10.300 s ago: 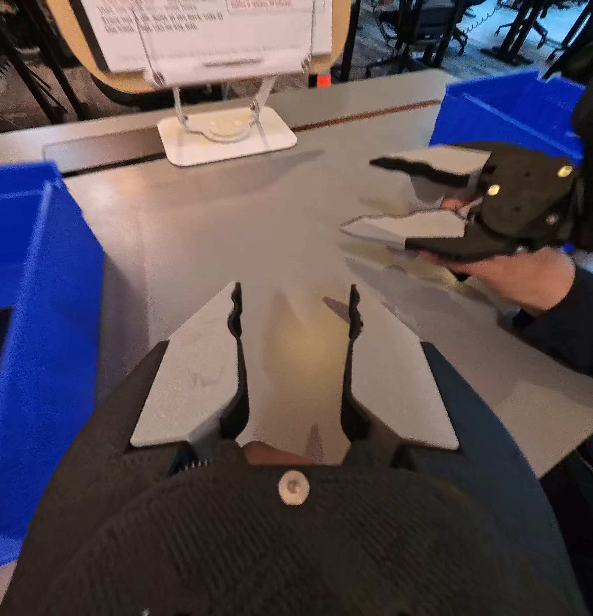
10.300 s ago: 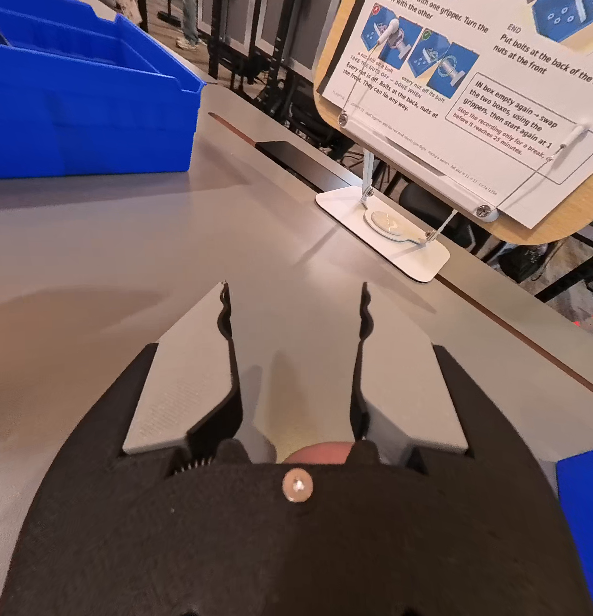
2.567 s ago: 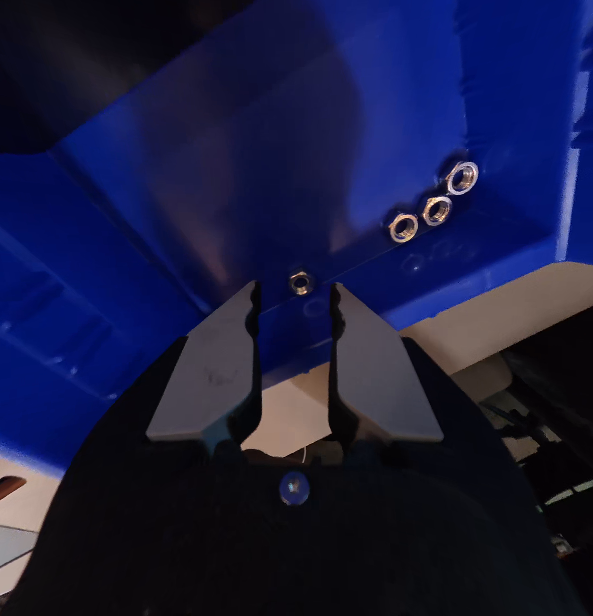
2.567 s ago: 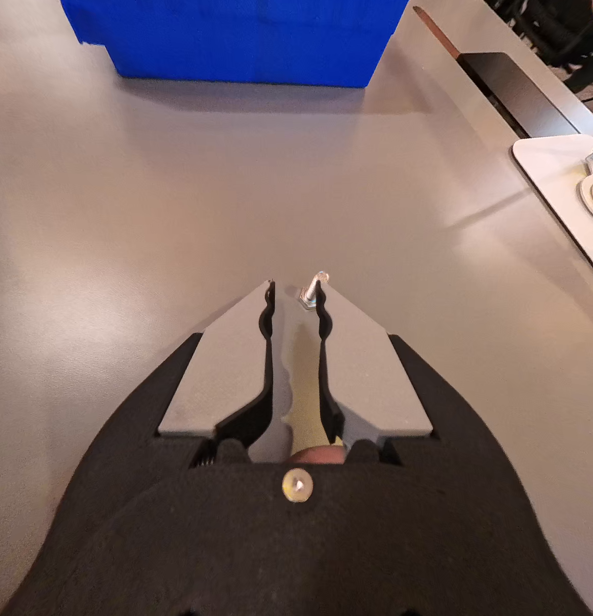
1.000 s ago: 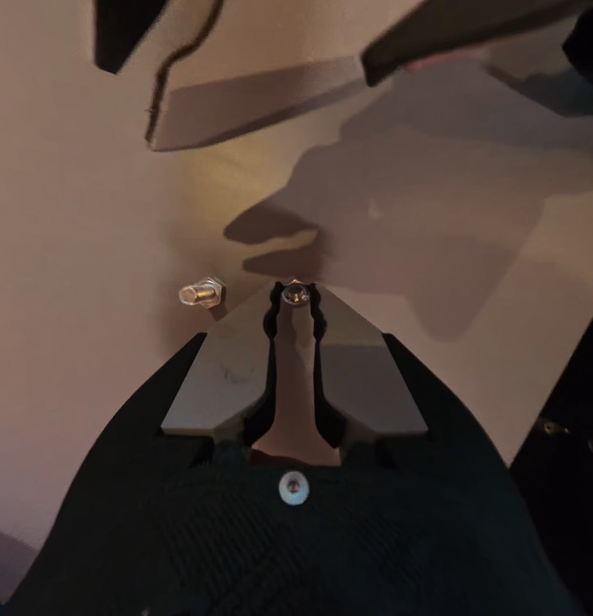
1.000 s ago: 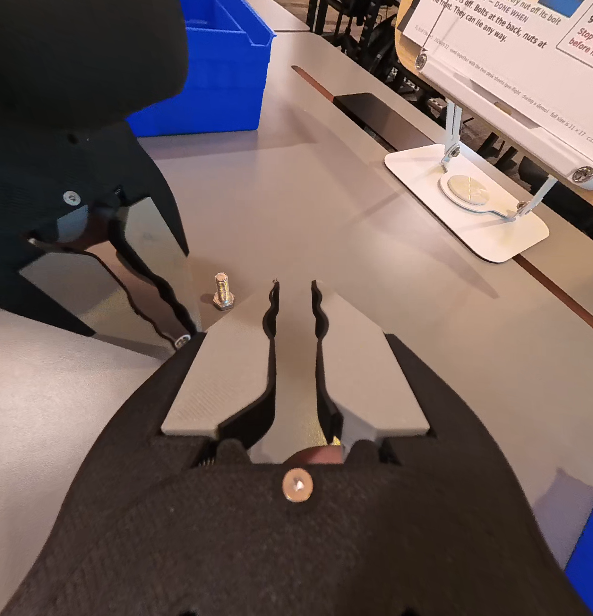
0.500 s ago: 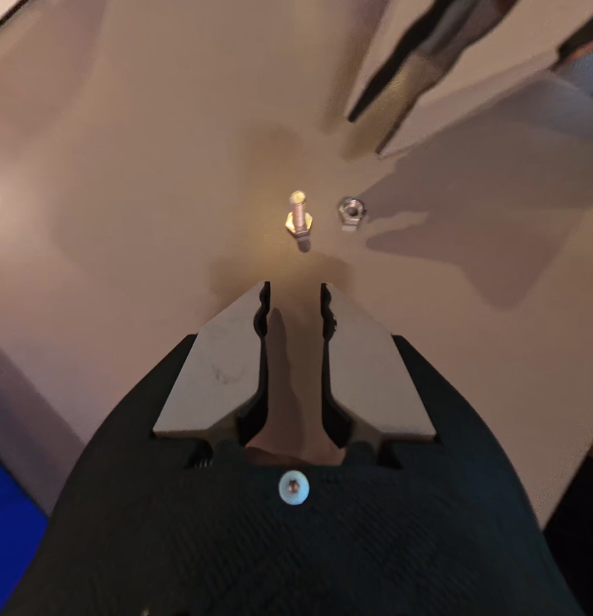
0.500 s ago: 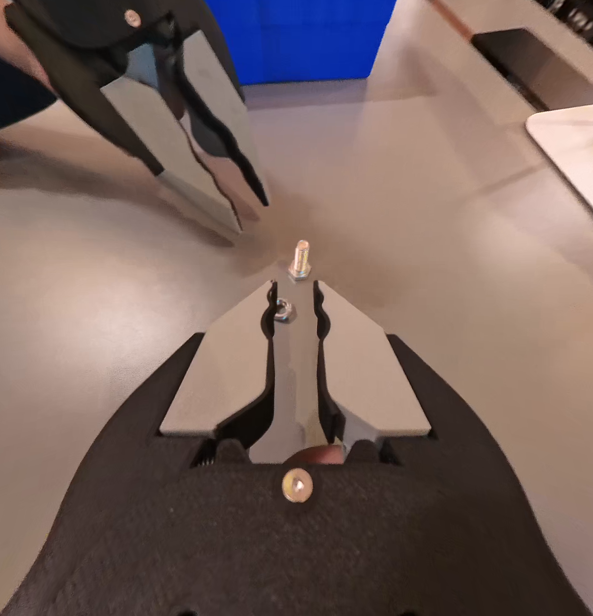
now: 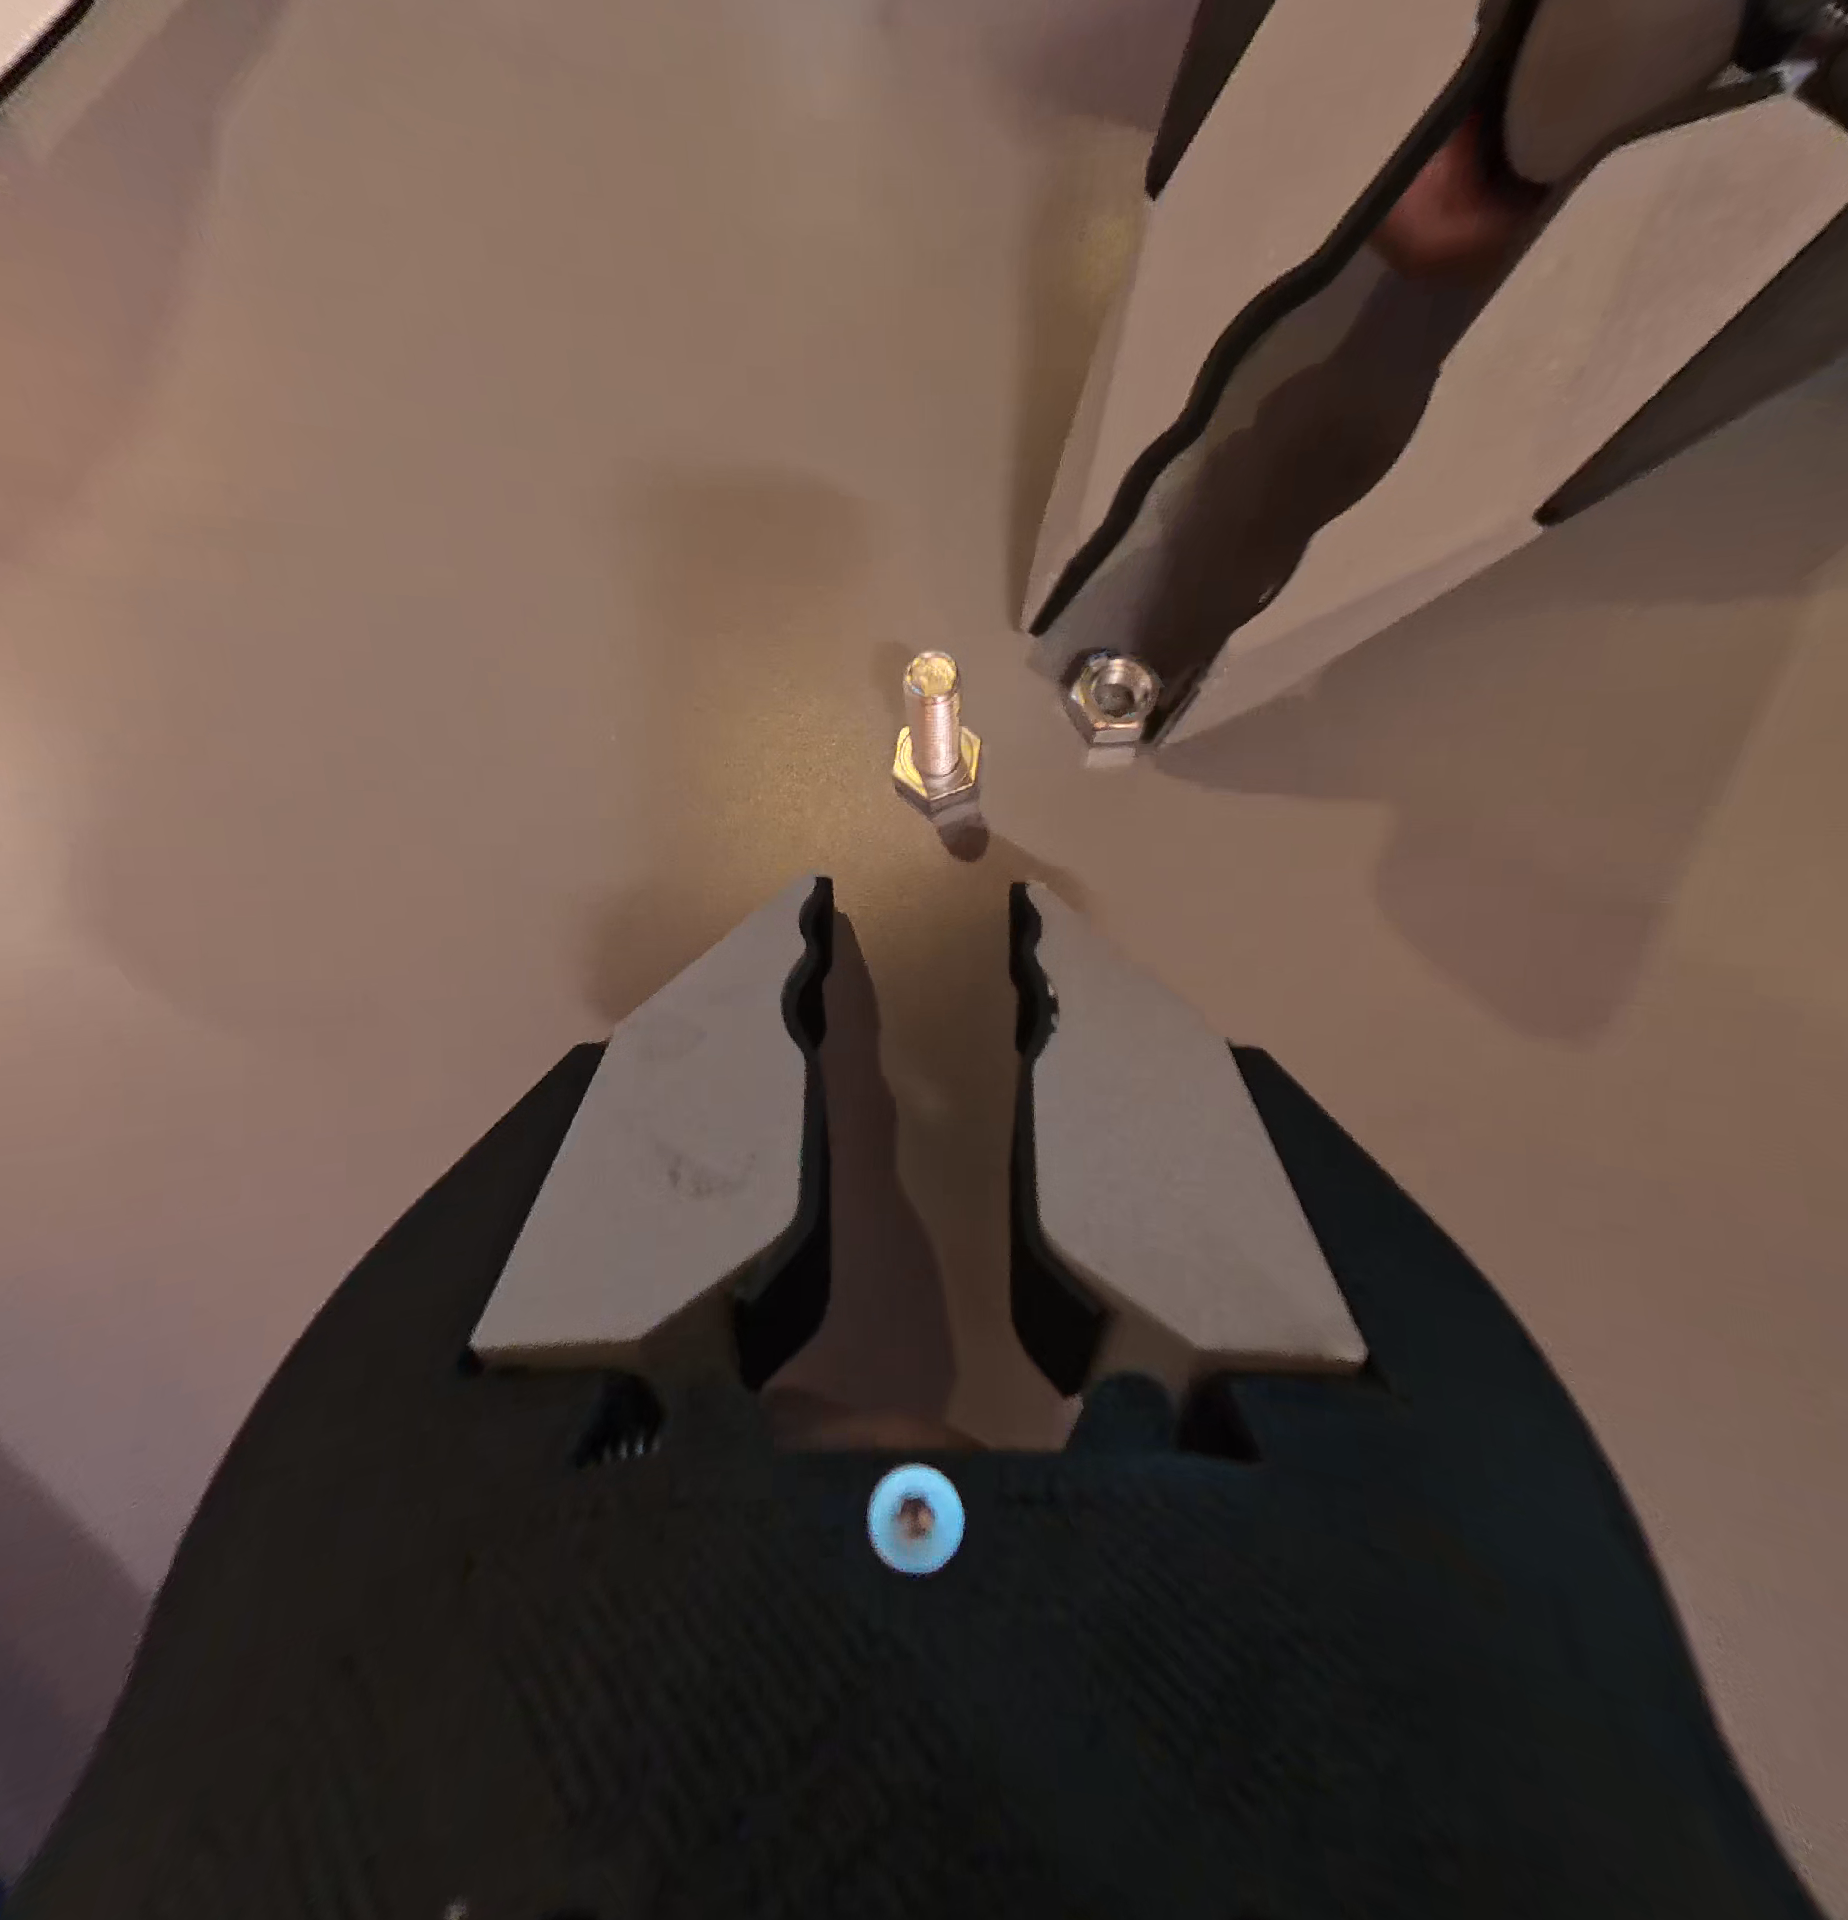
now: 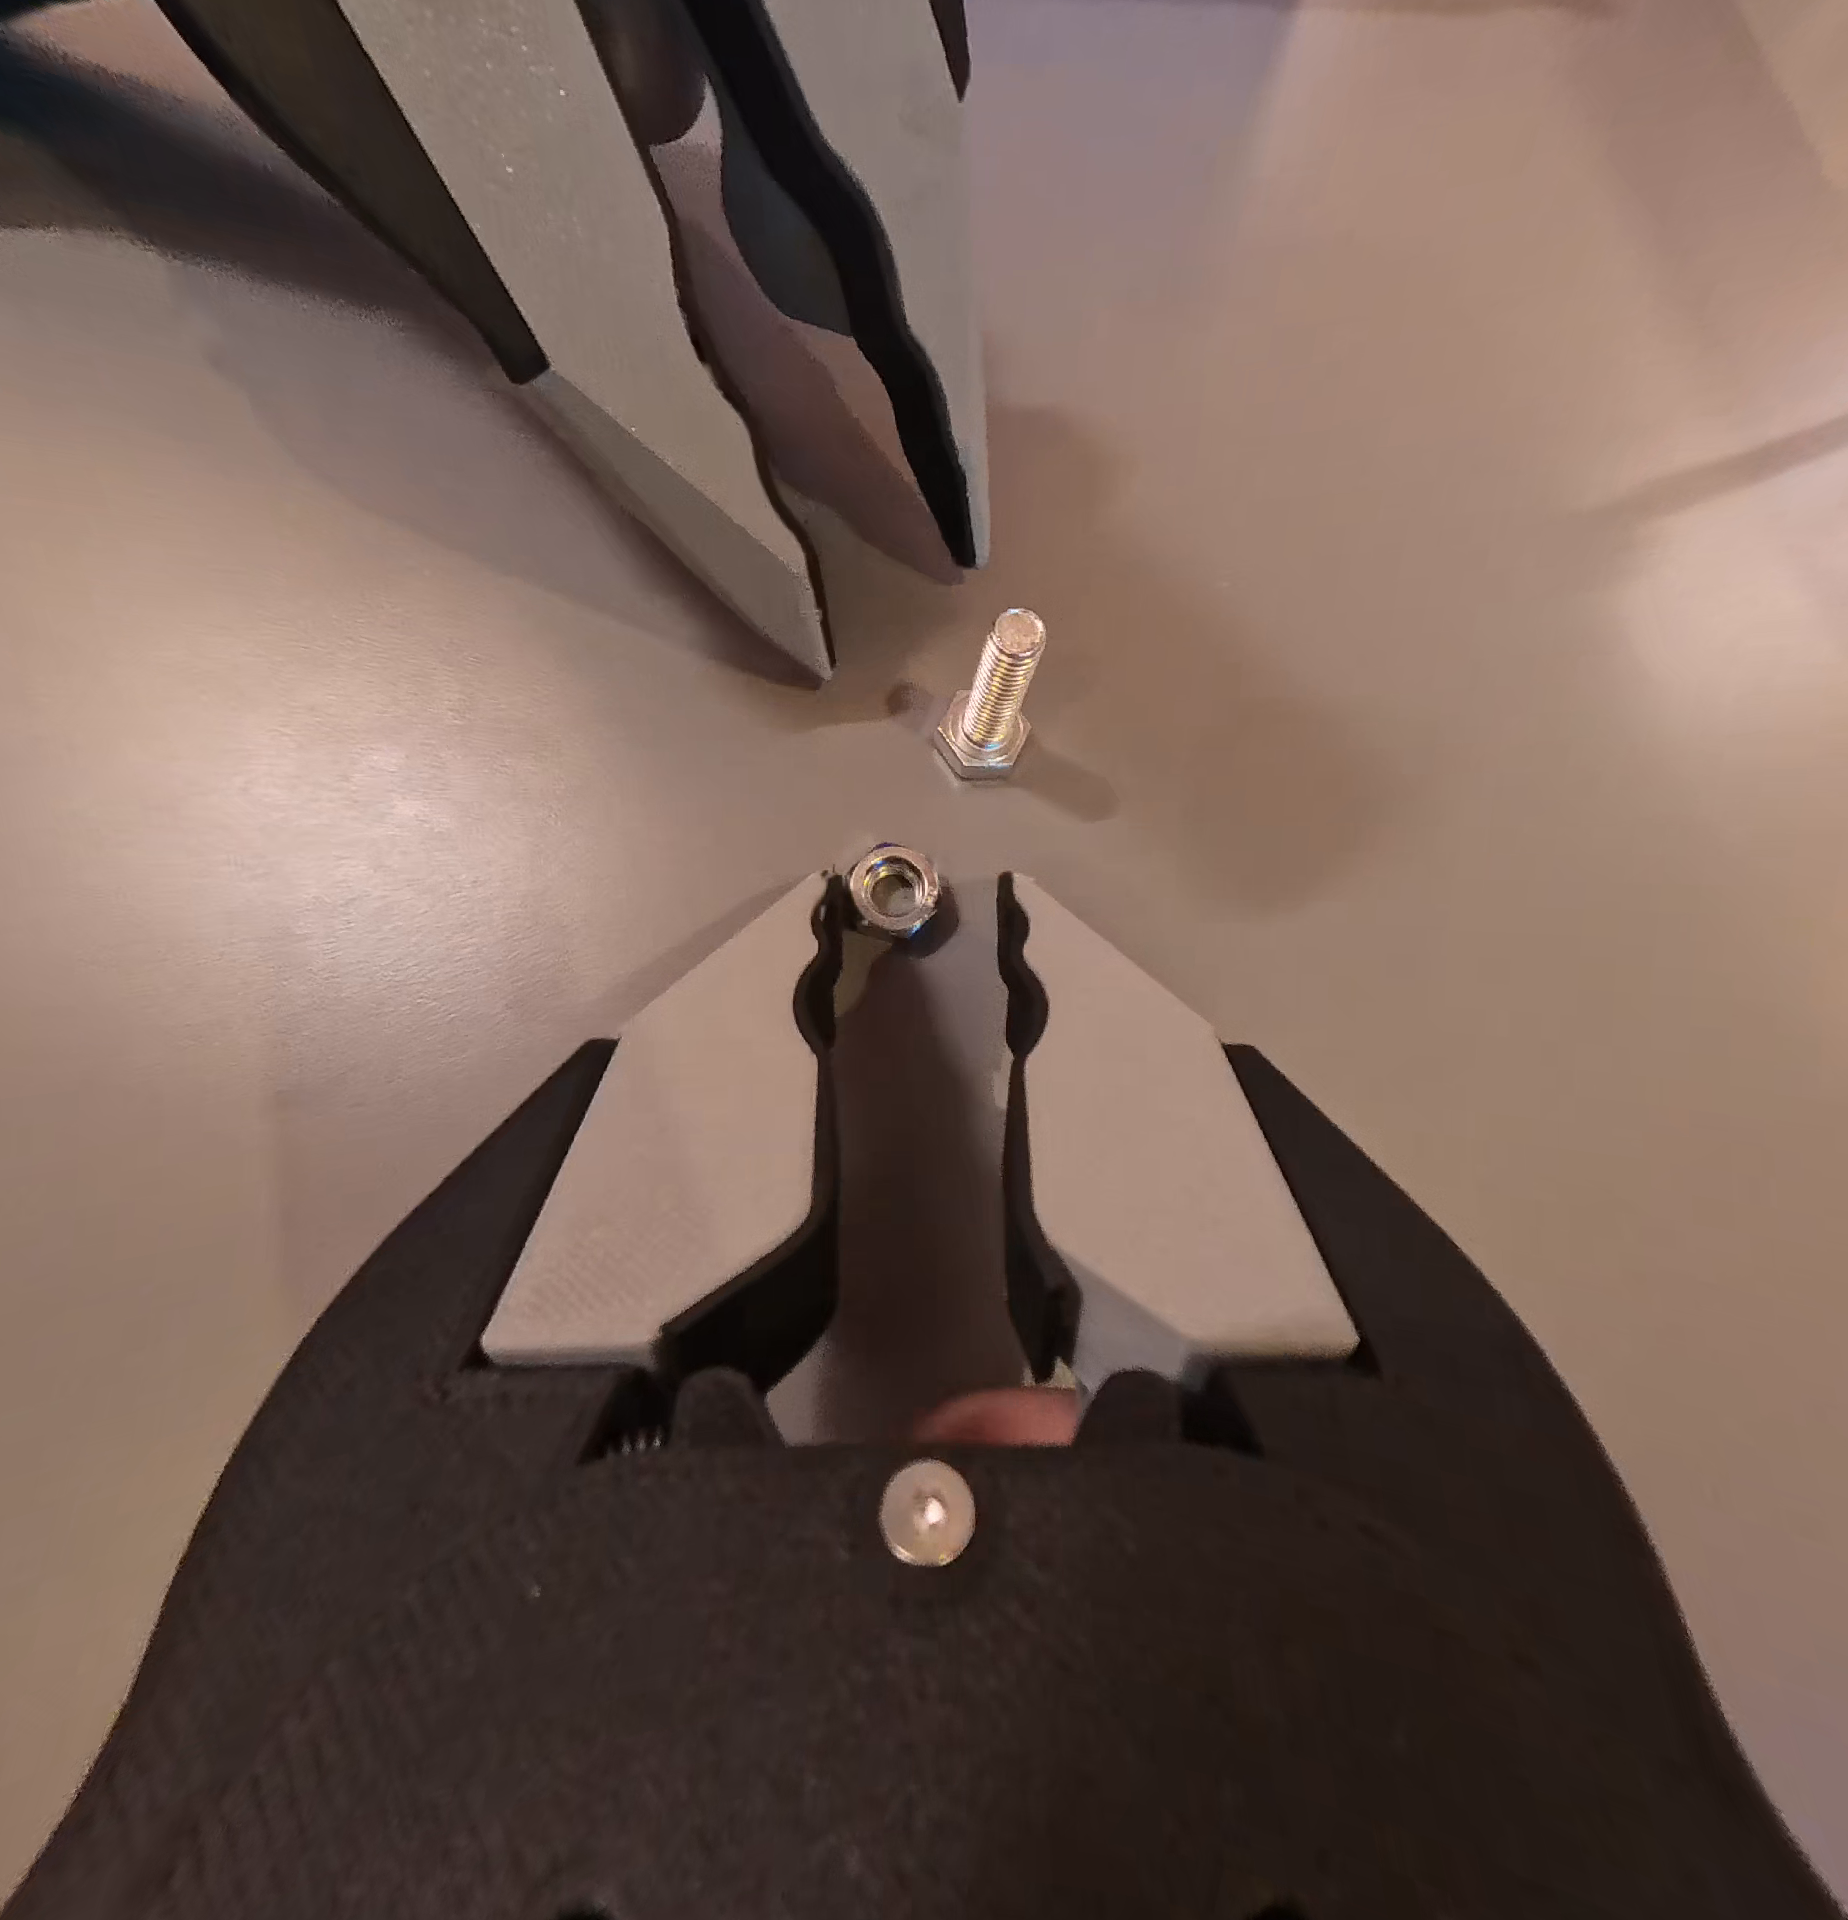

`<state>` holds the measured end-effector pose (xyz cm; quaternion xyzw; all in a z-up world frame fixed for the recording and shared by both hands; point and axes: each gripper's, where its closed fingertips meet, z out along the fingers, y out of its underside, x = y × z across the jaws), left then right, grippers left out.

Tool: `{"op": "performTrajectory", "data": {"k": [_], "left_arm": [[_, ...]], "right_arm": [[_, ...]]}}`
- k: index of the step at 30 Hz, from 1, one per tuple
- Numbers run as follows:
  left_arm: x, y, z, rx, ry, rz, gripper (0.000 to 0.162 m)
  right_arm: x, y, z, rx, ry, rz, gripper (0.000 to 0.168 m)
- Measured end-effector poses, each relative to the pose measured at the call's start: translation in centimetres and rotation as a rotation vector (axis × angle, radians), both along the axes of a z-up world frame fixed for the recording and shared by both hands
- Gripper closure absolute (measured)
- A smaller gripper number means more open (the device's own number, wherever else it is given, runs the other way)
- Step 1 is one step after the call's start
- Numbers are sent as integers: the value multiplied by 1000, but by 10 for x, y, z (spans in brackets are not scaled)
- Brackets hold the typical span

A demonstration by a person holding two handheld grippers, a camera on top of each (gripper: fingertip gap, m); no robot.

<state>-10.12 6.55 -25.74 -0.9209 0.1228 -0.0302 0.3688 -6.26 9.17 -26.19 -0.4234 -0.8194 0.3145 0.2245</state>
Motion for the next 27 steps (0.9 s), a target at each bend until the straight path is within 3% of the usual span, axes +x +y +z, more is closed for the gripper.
{"op": "performTrajectory", "data": {"k": [4, 6, 14, 22, 25, 27], "left_arm": [[1, -2, -4, -10, -20, -30, 127], [5, -3, -3, -5, -46, -68, 125], [4, 9, 3, 34, -48, -136, 124], [4, 26, -4, 38, -13, -160, 125], [6, 29, -4, 56, -23, -160, 128], [11, 29, -5, 58, -43, -178, 140]], "right_arm": [[0, -3, -1, -29, 3, 23, 143], [1, -5, -1, -39, 5, 46, 153], [-2, -2, 0, -44, 22, 53, 153], [-6, 7, 36, -159, 132, 1, 153], [-7, 6, 42, -180, 148, -5, 153], [-7, 5, 45, -186, 158, -5, 153]]}}
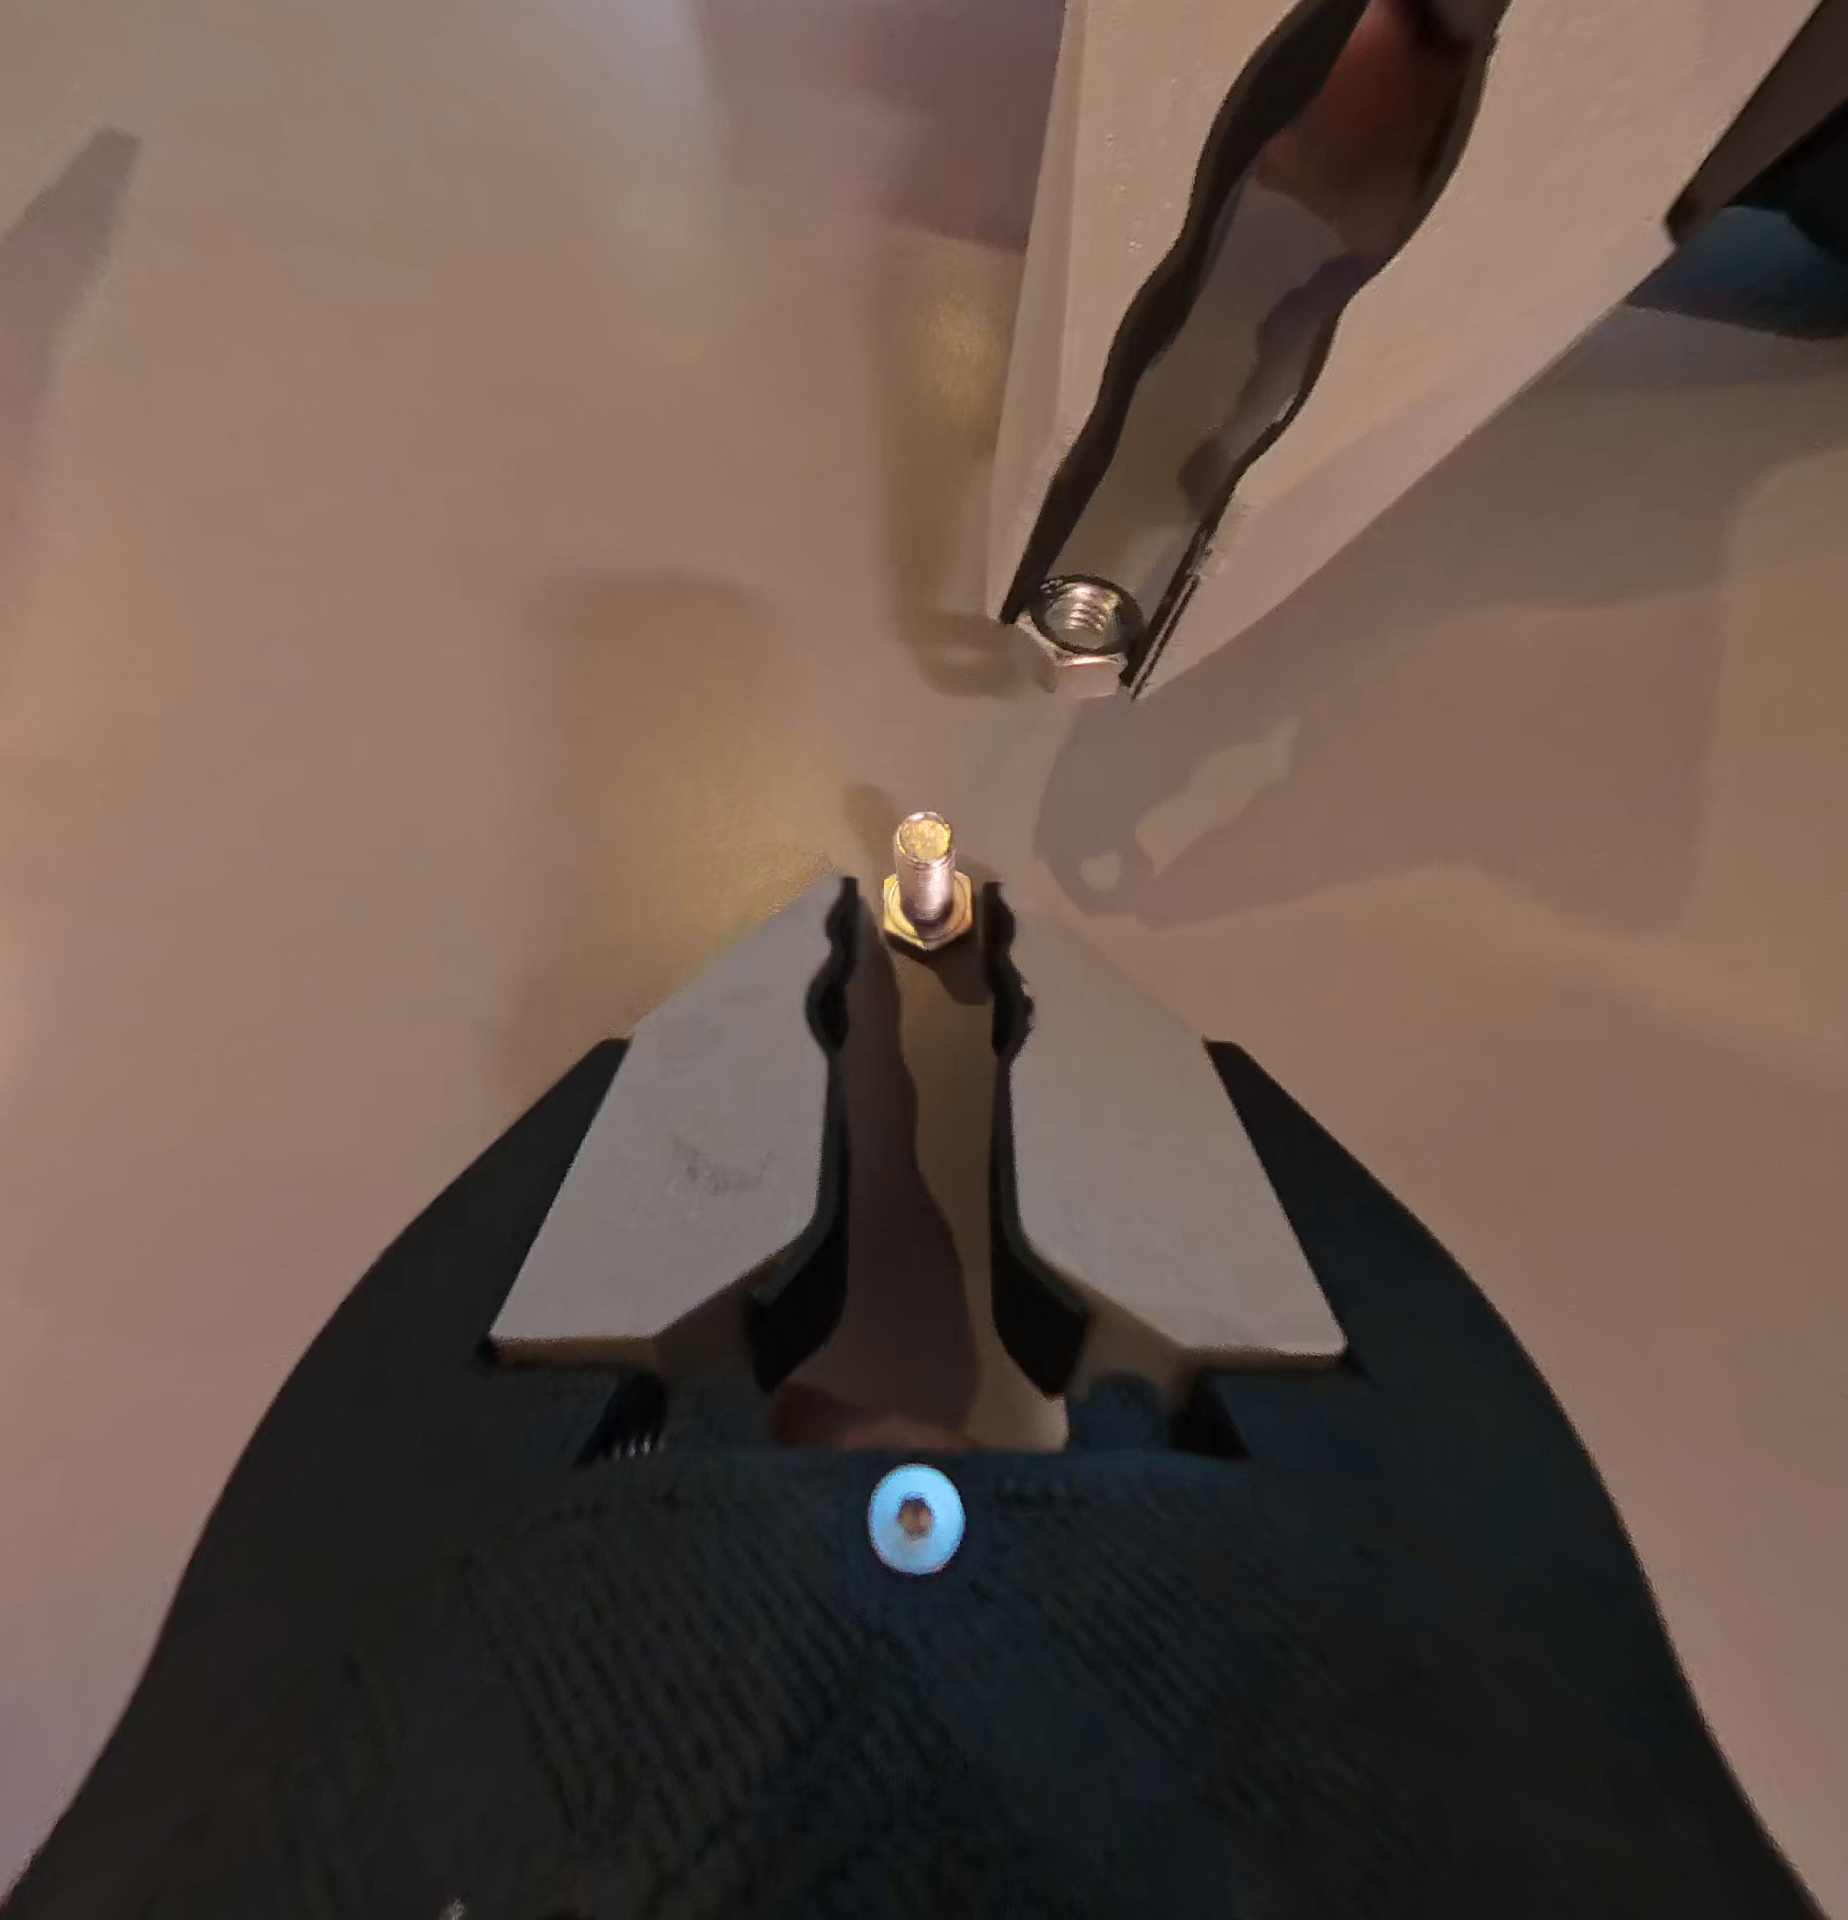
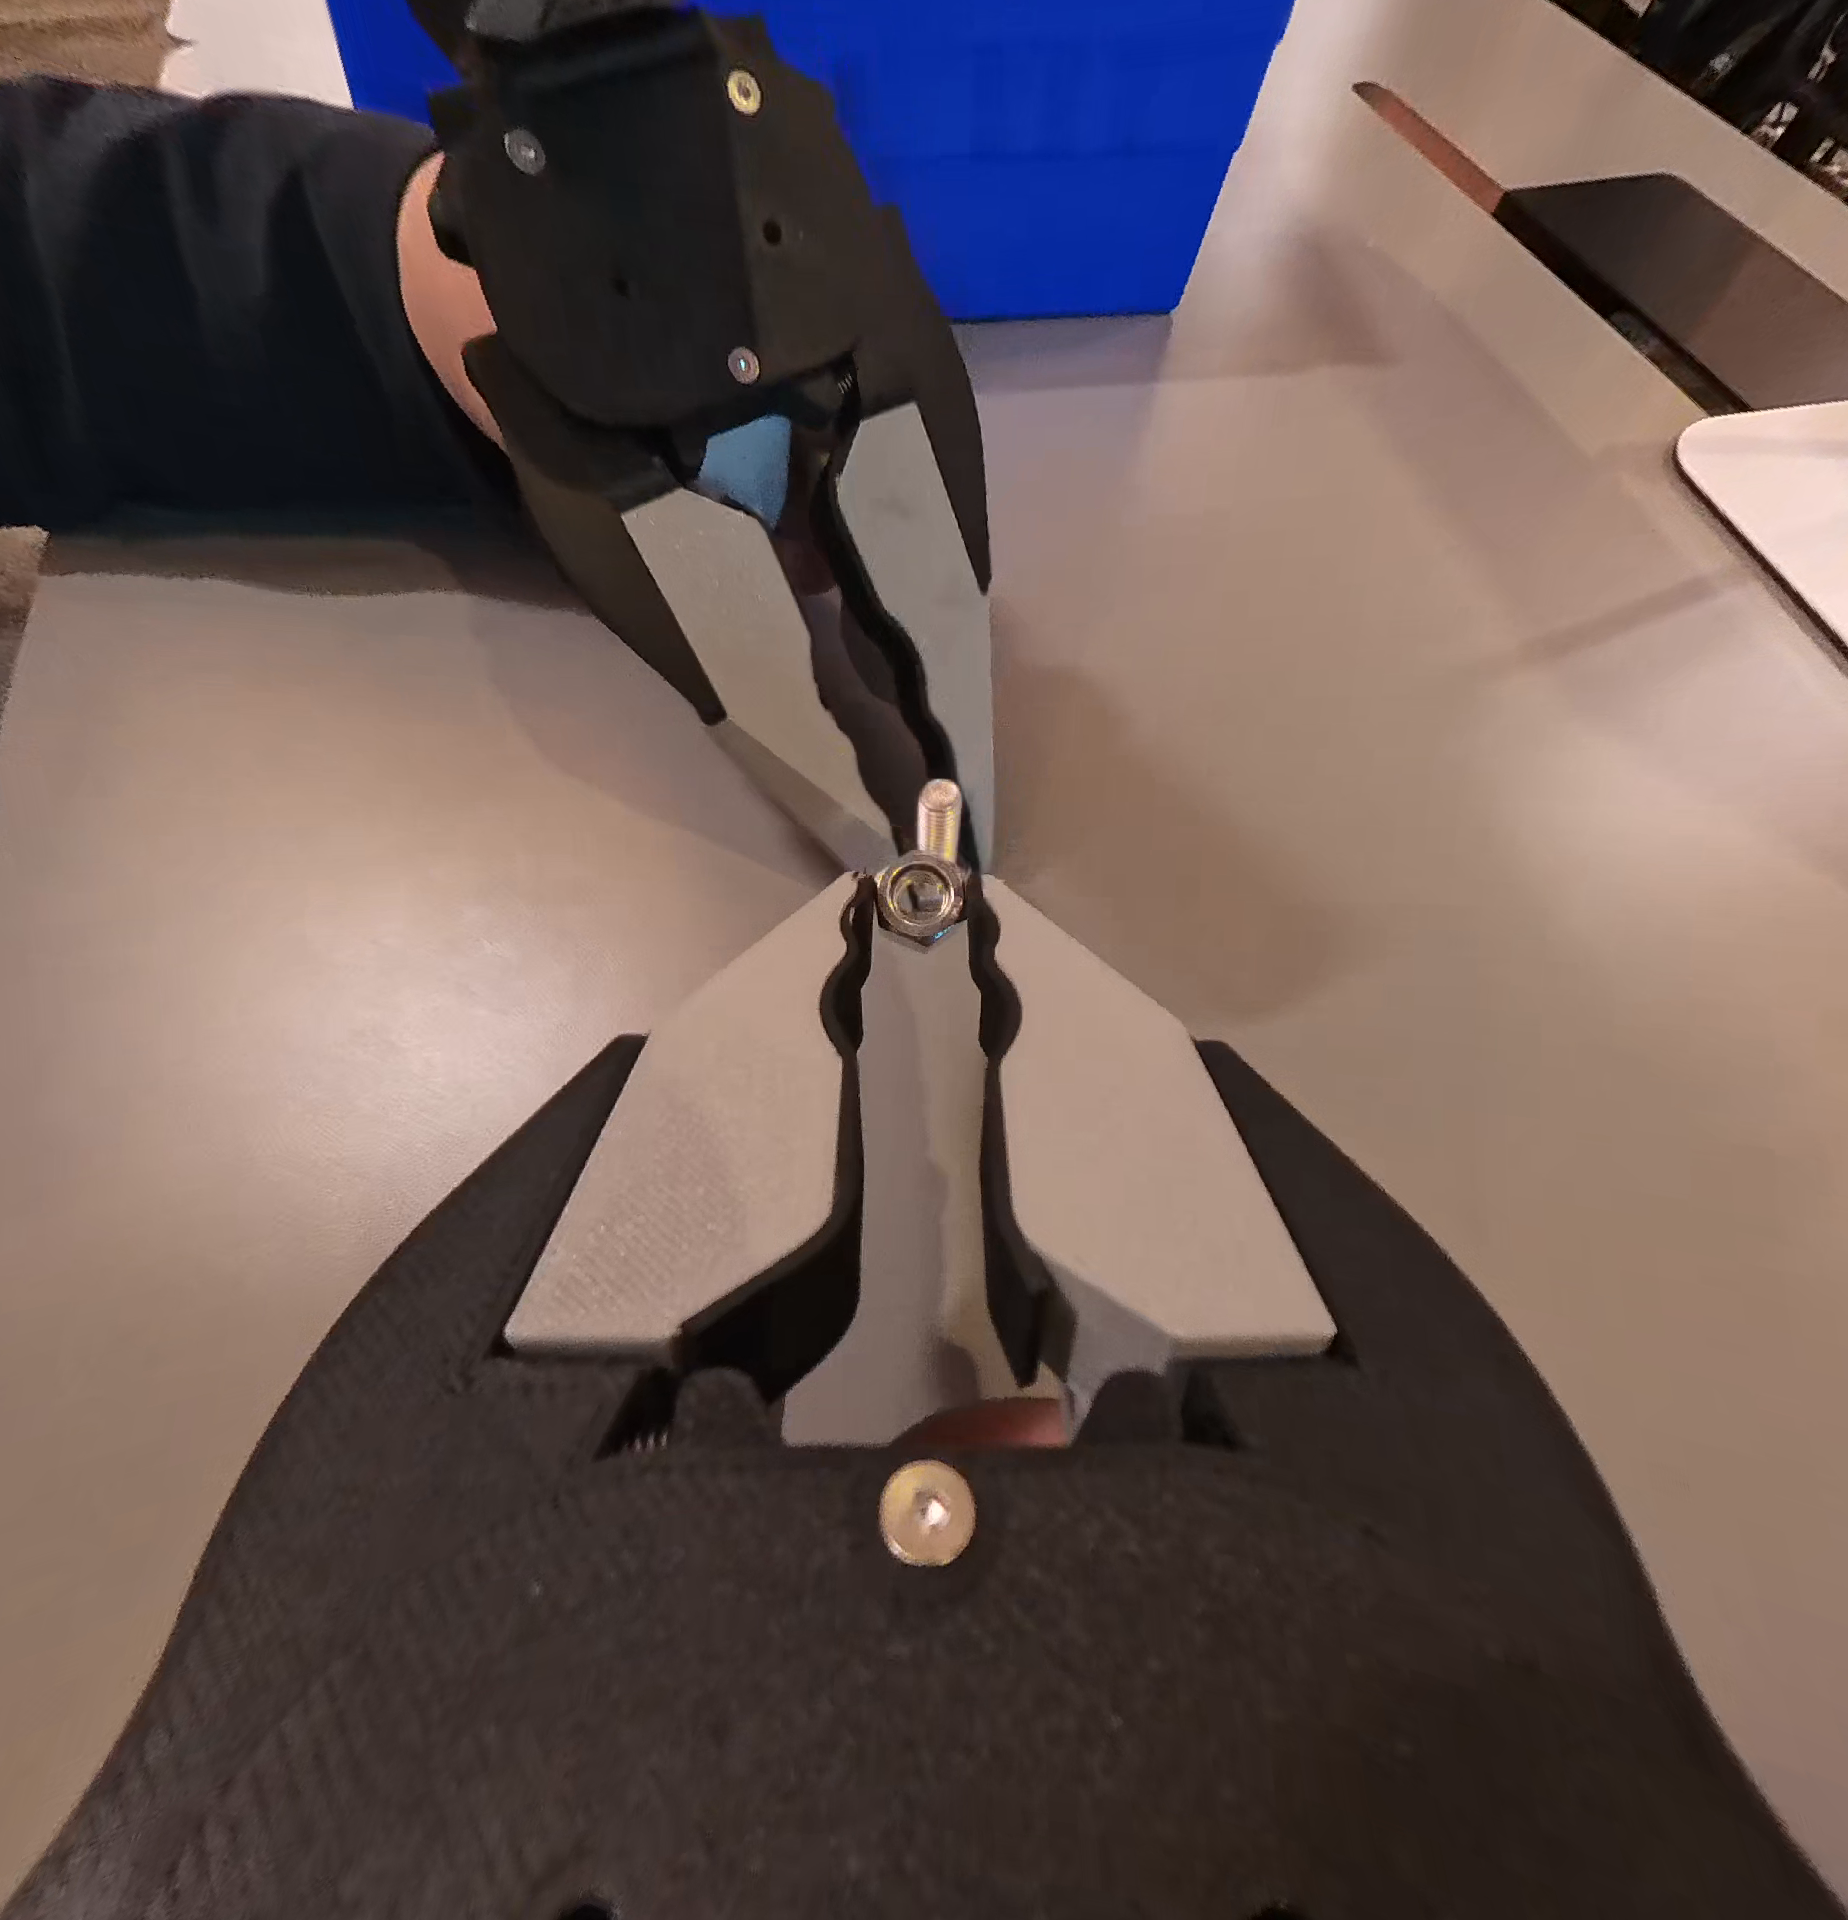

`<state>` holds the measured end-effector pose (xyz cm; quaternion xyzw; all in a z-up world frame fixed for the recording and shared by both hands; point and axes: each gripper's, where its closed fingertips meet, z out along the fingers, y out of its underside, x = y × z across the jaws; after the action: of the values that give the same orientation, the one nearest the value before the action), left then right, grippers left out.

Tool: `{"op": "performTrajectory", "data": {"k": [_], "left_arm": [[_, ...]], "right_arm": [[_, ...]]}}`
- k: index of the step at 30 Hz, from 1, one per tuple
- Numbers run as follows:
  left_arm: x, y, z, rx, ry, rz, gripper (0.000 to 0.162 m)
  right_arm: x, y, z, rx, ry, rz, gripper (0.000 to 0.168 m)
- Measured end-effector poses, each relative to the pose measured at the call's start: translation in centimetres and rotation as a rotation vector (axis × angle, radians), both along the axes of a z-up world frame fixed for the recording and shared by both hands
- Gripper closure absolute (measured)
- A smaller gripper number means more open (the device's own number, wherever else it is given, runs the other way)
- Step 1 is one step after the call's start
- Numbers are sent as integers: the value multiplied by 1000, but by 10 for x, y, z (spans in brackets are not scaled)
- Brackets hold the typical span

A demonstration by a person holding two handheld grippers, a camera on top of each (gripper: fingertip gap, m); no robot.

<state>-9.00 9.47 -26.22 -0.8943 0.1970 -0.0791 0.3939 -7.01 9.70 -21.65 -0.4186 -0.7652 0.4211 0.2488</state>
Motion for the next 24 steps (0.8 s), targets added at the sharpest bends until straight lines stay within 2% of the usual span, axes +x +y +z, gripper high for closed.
{"op": "performTrajectory", "data": {"k": [1, 24], "left_arm": [[1, 0, 0, 0, 2, 1, 147], [22, 3, 0, 33, 70, -19, 147]], "right_arm": [[0, -1, 1, -2, 5, -1, 153], [-3, -9, 6, 54, 14, 0, 154]]}}
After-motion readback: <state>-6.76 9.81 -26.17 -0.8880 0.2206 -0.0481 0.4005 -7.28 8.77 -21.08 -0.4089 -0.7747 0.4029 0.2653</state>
